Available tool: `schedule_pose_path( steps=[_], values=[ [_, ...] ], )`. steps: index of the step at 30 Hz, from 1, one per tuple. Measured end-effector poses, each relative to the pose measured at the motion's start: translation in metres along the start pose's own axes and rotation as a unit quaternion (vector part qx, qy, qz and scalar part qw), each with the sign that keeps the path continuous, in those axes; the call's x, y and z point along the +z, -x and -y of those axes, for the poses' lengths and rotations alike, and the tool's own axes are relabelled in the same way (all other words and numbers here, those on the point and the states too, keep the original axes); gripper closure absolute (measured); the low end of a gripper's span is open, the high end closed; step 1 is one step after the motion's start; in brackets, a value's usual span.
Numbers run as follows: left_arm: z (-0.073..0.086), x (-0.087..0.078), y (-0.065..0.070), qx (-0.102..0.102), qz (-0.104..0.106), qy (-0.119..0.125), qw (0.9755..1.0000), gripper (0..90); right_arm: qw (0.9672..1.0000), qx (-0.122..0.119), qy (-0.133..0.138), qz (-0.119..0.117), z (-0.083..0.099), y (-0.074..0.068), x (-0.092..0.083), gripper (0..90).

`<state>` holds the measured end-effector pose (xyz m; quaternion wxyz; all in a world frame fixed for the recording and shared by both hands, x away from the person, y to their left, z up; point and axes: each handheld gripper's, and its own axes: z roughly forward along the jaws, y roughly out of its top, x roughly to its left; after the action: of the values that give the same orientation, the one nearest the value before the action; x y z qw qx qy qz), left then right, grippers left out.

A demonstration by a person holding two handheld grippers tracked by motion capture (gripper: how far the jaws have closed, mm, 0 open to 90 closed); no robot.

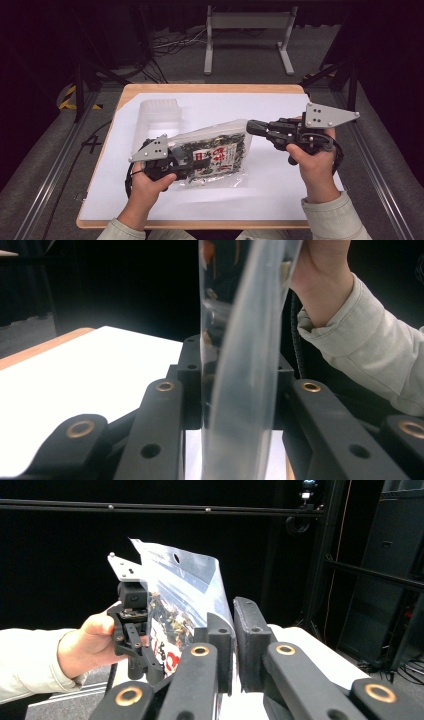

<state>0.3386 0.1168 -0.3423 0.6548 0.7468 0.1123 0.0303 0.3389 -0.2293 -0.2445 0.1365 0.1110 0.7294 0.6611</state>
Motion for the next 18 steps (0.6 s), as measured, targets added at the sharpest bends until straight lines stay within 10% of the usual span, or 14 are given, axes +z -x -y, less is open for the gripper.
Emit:
schedule_pose_path(
  steps=[6,12,18],
  values=[
    [-0.001,-0.004,0.0,0.0,-0.012,0.001,0.9999,71.7,0.9999,-0.002,-0.001,0.015,0.0,0.001,0.0,76.1],
    [-0.003,-0.01,-0.003,-0.007,-0.021,0.007,0.9997,71.8,0.998,-0.005,0.003,0.064,0.003,0.004,-0.007,42.2],
    [-0.012,-0.018,-0.006,0.008,-0.037,0.004,0.9993,71.8,0.9956,0.007,-0.027,0.09,0.018,0.01,-0.014,33.7]
  ],
)
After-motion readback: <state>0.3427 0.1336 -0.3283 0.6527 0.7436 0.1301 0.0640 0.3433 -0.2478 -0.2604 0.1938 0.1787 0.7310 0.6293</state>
